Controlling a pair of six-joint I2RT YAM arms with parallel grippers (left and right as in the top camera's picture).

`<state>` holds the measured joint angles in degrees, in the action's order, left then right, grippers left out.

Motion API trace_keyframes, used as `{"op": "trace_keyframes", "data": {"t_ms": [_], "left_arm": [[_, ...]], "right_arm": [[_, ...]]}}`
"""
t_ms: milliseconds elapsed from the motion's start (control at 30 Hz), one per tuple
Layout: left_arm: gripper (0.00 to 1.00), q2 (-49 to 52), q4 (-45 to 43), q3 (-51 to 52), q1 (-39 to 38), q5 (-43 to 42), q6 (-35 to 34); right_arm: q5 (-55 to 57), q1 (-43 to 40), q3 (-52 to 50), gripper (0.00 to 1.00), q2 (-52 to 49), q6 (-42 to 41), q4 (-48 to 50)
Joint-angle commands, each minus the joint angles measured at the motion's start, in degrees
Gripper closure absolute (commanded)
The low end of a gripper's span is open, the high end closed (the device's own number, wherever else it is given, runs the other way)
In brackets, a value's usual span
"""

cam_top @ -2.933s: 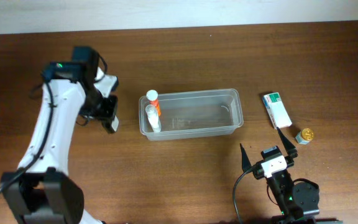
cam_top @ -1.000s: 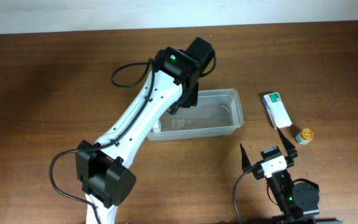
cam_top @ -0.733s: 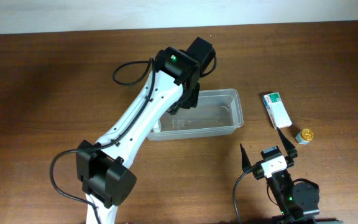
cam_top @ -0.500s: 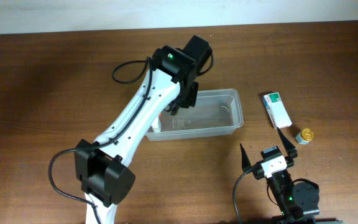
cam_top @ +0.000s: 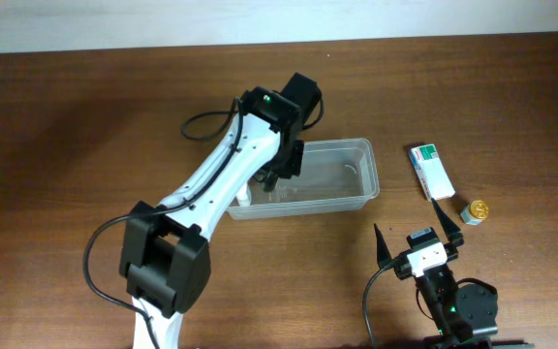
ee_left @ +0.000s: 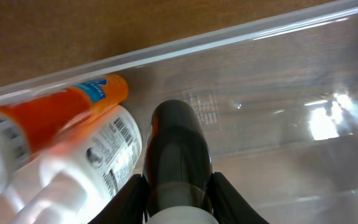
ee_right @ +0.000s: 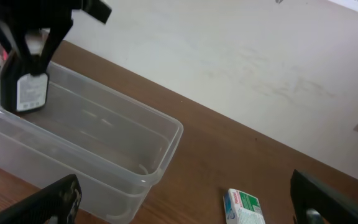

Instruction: Pack container

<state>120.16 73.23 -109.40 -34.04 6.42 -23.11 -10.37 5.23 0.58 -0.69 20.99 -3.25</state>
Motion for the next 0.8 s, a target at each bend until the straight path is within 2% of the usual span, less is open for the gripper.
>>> {"op": "trace_keyframes", "data": {"t_ms": [0,400,533,733,767], "left_arm": [[0.93,0.5,-1.33,2.08,0.79,-0.13,0.9],[0.9,0.72,-2.73,4.7,2.08,-0.2,0.9],[0.78,0.72,-2.49,4.7,2.08,-0.24,0.9],[0.72,0.72,-1.79,4.7,2.08,-0.24,0.9],[0.69,0.72,-1.77,4.7,2.08,-0.24,0.9]], "right_arm": [[0.35,-0.44,-0.26,0.02,0.37,-0.5,-0.39],[0.35,-0.44,-0.26,0.02,0.37,-0.5,-0.39],[0.35,-0.44,-0.26,0.02,0.37,-0.5,-0.39],[0.35,-0.44,-0.26,0.02,0.37,-0.5,-0.39],[0.35,-0.44,-0.26,0.02,0.37,-0.5,-0.39]]}}
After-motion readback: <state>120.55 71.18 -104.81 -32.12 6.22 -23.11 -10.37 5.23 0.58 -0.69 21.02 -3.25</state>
